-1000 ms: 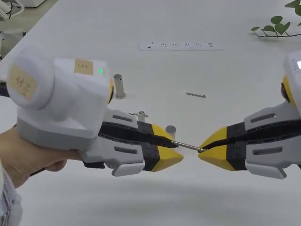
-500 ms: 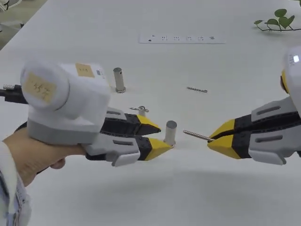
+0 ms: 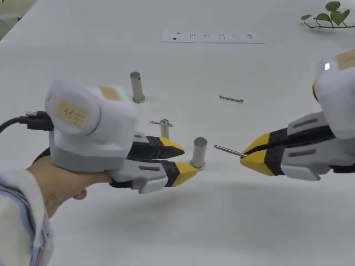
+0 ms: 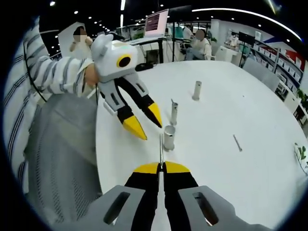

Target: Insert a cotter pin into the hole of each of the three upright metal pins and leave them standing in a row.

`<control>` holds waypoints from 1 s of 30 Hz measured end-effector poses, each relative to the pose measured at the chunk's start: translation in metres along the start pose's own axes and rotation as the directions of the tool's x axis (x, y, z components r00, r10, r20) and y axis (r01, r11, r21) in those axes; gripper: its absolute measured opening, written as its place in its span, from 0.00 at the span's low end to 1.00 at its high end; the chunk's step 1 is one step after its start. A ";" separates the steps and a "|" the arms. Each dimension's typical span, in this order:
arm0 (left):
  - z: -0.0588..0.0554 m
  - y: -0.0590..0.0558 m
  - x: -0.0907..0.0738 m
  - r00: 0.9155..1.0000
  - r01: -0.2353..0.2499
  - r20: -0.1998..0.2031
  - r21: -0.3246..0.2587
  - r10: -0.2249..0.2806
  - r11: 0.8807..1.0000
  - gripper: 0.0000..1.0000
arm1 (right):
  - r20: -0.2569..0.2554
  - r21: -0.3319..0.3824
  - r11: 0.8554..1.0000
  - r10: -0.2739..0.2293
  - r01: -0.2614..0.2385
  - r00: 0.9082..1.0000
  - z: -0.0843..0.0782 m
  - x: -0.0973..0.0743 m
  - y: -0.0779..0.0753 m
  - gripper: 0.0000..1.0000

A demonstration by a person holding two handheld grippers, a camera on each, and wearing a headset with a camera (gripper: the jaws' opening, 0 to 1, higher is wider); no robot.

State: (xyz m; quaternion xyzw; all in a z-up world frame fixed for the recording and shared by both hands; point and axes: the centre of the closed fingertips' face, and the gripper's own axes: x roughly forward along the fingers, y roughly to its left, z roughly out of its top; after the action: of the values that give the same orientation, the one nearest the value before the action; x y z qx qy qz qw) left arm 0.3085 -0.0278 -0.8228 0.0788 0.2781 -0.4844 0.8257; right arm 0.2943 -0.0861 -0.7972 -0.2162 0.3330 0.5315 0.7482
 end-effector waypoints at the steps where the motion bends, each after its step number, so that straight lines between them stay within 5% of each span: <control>1: 0.000 0.002 0.002 1.000 -0.009 0.006 -0.001 0.009 1.000 0.23 | -0.004 0.000 1.000 0.000 0.000 1.000 0.000 0.002 -0.001 0.03; 15: 0.002 0.011 0.022 0.999 -0.021 0.029 -0.009 0.021 1.000 0.22 | -0.019 0.040 0.999 -0.001 0.002 1.000 -0.008 0.014 -0.007 0.03; 18: 0.002 0.014 0.024 0.998 -0.048 0.031 0.035 0.047 0.998 0.21 | -0.021 0.043 0.999 -0.003 0.004 1.000 -0.008 0.015 -0.008 0.03; 30: 0.000 0.011 0.031 0.998 -0.045 0.041 0.006 0.044 0.999 0.17 | -0.033 0.041 0.999 -0.004 0.005 0.999 -0.009 0.018 -0.010 0.03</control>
State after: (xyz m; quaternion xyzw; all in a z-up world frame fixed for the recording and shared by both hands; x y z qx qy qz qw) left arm 0.3300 -0.0456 -0.8406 0.0780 0.2574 -0.4684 0.8416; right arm 0.3053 -0.0840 -0.8166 -0.2101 0.3556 0.5193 0.7481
